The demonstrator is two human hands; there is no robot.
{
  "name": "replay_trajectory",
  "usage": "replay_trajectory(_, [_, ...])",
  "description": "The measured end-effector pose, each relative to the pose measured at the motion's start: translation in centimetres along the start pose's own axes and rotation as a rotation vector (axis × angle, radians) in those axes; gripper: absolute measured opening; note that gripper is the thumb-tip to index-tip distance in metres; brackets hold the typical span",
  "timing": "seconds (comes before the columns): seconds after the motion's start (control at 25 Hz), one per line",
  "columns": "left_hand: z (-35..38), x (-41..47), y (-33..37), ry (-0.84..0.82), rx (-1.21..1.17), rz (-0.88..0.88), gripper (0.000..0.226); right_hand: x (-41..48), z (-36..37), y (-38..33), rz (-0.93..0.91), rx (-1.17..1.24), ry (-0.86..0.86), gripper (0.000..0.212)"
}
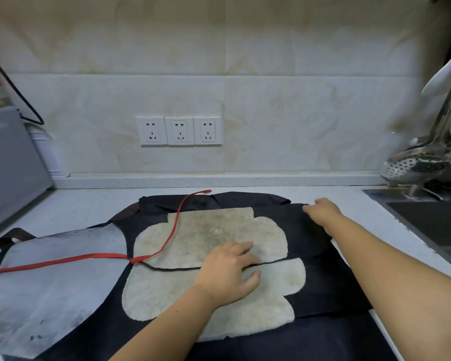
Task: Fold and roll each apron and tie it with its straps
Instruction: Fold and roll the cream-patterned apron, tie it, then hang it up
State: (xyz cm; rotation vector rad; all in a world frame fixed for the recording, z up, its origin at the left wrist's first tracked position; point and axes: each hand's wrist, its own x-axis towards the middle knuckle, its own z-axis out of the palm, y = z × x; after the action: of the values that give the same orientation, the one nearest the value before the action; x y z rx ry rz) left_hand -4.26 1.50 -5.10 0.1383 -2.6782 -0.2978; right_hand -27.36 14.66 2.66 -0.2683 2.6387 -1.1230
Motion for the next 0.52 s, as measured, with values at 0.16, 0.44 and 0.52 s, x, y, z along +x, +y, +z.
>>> replay_trajectory(0.16, [0.2,0.2,-0.1,0.080,-0.040,-0.042,0.026,-0.8,1.8,1.6,-0.025,-0.372,0.111,0.059])
replay_trajectory(0.44, [0.7,0.5,-0.9,0.059,-0.004,-0.079,0.032,-7.7,9.7,-0.1,-0.426,-0.694,0.017,0.054])
replay_trajectory(0.52, [0.6,0.4,-0.9,0.072,0.038,-0.178,0.032,-7.8,11.2,0.8,-0.332,-0.666,-0.090,0.059])
